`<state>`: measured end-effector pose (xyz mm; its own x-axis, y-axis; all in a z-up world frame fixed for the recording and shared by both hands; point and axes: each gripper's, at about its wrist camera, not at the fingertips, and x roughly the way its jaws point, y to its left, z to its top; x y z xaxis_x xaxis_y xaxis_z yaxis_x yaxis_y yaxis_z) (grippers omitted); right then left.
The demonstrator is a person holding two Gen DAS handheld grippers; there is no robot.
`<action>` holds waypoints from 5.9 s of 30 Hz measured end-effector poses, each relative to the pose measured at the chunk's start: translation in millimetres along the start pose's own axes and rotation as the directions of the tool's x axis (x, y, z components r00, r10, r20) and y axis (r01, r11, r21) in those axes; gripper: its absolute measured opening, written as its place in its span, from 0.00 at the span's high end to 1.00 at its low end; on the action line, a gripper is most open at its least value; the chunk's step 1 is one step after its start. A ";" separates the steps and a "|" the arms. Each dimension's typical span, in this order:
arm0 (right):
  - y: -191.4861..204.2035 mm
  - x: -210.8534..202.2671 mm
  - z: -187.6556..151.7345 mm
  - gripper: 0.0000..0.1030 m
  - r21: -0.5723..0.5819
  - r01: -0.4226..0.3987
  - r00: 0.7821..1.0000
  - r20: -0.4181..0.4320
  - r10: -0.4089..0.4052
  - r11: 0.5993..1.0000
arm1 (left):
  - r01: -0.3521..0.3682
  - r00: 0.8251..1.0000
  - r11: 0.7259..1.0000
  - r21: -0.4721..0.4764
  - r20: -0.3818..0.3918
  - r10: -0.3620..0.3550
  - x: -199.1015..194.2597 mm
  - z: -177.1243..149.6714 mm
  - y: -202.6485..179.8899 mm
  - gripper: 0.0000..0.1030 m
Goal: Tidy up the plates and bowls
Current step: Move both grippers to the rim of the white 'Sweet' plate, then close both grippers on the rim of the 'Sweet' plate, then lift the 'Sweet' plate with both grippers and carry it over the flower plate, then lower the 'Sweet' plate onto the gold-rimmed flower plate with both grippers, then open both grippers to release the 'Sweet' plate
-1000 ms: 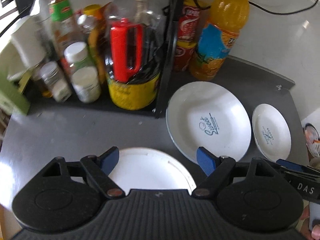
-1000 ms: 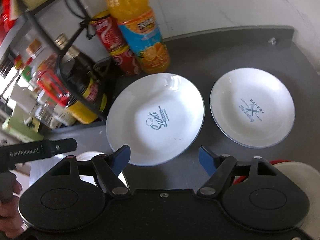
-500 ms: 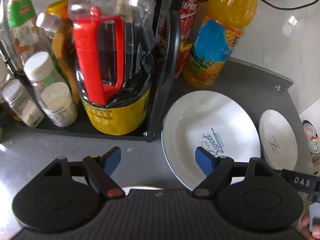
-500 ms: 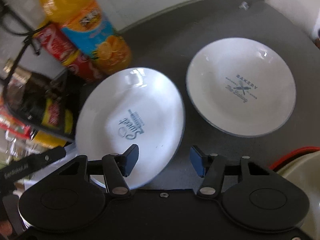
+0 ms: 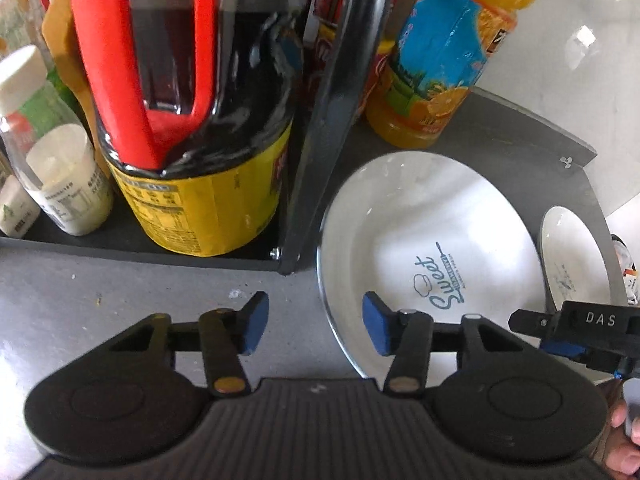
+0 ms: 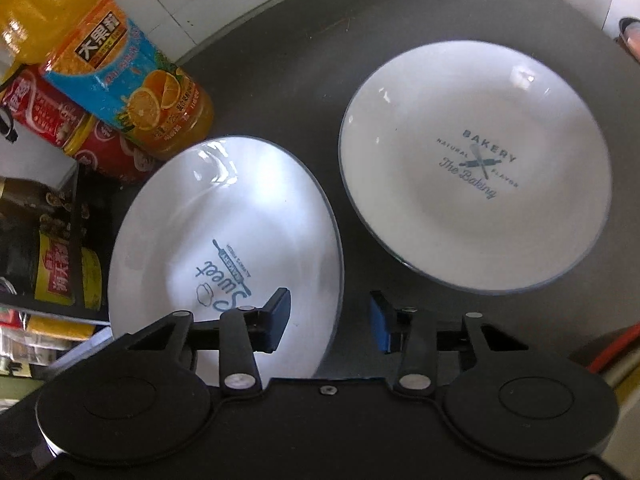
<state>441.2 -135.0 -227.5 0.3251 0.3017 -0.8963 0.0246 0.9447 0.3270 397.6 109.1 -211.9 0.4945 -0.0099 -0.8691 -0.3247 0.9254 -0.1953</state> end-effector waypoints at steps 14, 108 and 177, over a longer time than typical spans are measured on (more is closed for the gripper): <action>-3.1 9.1 5.8 0.82 -0.037 -0.048 0.999 -0.019 0.047 0.998 | 0.042 0.999 0.997 -0.057 -0.025 -0.044 27.6 -6.8 -10.5 0.85; 24.1 -129.4 -166.2 0.91 -0.320 -0.234 0.963 0.058 0.265 0.918 | 0.005 0.997 0.966 -0.257 0.080 0.016 -156.8 -150.9 71.0 0.91; 42.5 -78.6 -175.1 0.90 -0.294 -0.179 0.982 0.010 0.190 0.939 | -0.191 0.977 0.976 -0.102 -0.113 0.180 -90.1 -109.4 94.6 0.57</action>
<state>251.1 -96.1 -195.7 0.3334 0.4746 -0.8146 -0.3132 0.8708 0.3791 234.1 156.1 -201.8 0.3339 0.1137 -0.9357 -0.4940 0.8665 -0.0710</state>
